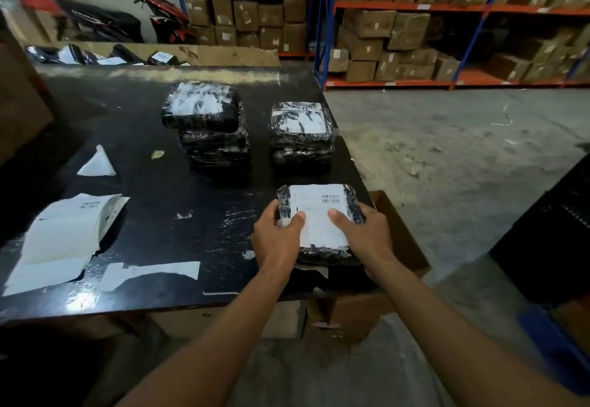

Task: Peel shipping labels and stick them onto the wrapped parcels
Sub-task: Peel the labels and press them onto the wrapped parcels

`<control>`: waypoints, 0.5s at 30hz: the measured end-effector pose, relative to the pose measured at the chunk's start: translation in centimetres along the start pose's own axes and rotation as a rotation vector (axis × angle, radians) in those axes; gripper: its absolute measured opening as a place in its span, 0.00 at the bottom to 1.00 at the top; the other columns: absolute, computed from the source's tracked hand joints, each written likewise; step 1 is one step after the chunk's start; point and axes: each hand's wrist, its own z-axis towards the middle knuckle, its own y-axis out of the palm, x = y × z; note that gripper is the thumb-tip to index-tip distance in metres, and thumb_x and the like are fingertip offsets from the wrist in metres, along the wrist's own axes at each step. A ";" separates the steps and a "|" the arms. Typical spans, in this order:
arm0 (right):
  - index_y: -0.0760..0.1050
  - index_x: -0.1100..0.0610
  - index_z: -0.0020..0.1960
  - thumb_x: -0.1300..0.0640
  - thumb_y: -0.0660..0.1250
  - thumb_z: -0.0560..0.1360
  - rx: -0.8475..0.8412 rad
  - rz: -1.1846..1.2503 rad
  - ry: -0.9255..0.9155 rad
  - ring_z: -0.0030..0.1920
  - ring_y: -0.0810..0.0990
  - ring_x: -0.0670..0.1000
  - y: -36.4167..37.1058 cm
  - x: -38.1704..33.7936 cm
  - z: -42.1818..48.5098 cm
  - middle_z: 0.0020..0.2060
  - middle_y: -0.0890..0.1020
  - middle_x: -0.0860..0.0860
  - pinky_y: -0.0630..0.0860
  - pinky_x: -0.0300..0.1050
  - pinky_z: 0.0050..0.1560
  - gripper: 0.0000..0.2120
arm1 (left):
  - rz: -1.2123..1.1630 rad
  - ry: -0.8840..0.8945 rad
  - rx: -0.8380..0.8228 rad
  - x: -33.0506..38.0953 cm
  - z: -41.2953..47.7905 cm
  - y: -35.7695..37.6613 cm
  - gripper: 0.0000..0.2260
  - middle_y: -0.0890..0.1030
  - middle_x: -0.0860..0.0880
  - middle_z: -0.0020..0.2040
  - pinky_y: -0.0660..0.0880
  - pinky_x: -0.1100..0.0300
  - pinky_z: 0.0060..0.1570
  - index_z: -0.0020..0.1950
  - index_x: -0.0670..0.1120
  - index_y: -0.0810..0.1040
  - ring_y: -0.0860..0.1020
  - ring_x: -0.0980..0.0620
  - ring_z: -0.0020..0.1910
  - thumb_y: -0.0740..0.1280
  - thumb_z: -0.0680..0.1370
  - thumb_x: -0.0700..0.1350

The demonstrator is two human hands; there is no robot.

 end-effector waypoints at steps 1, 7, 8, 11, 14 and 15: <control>0.81 0.49 0.55 0.47 0.76 0.70 -0.003 -0.016 -0.003 0.45 0.85 0.49 0.0 0.1 -0.1 0.47 0.86 0.47 0.83 0.53 0.49 0.14 | 0.008 -0.004 -0.001 -0.2 0.0 0.0 0.22 0.81 0.55 0.51 0.75 0.69 0.35 0.70 0.51 0.74 0.78 0.64 0.41 0.72 0.76 0.45; 0.77 0.48 0.59 0.46 0.72 0.74 -0.028 -0.064 -0.034 0.49 0.83 0.47 0.4 0.7 -0.6 0.51 0.84 0.46 0.82 0.52 0.52 0.15 | 0.071 0.027 0.022 -0.7 -0.7 0.0 0.24 0.78 0.57 0.52 0.70 0.75 0.31 0.73 0.49 0.71 0.74 0.67 0.38 0.70 0.77 0.45; 0.77 0.48 0.60 0.45 0.71 0.74 -0.031 -0.077 -0.036 0.50 0.83 0.47 0.4 0.6 -0.6 0.52 0.84 0.47 0.82 0.52 0.53 0.16 | 0.088 0.034 0.023 -0.6 -0.7 0.0 0.24 0.77 0.57 0.51 0.69 0.76 0.30 0.73 0.49 0.70 0.75 0.67 0.38 0.70 0.77 0.46; 0.74 0.50 0.64 0.43 0.69 0.75 -0.055 -0.145 -0.029 0.53 0.81 0.50 0.1 0.2 -0.8 0.55 0.82 0.49 0.79 0.53 0.57 0.20 | 0.159 0.058 0.021 -0.5 -0.6 0.1 0.24 0.80 0.56 0.59 0.72 0.71 0.38 0.73 0.50 0.71 0.80 0.59 0.48 0.70 0.77 0.49; 0.71 0.51 0.68 0.41 0.66 0.76 -0.118 -0.245 -0.025 0.58 0.79 0.53 -0.4 -0.2 -0.6 0.60 0.80 0.50 0.76 0.52 0.60 0.25 | 0.197 0.049 0.027 -0.4 -0.6 0.1 0.25 0.78 0.50 0.65 0.73 0.62 0.50 0.73 0.50 0.69 0.78 0.50 0.60 0.69 0.77 0.52; 0.70 0.51 0.69 0.40 0.66 0.76 -0.145 -0.276 -0.025 0.60 0.78 0.54 -0.6 -0.5 -0.4 0.62 0.79 0.51 0.75 0.50 0.61 0.26 | 0.198 0.038 0.023 -0.3 -0.7 0.2 0.25 0.78 0.50 0.65 0.74 0.60 0.51 0.73 0.50 0.69 0.77 0.49 0.61 0.69 0.77 0.52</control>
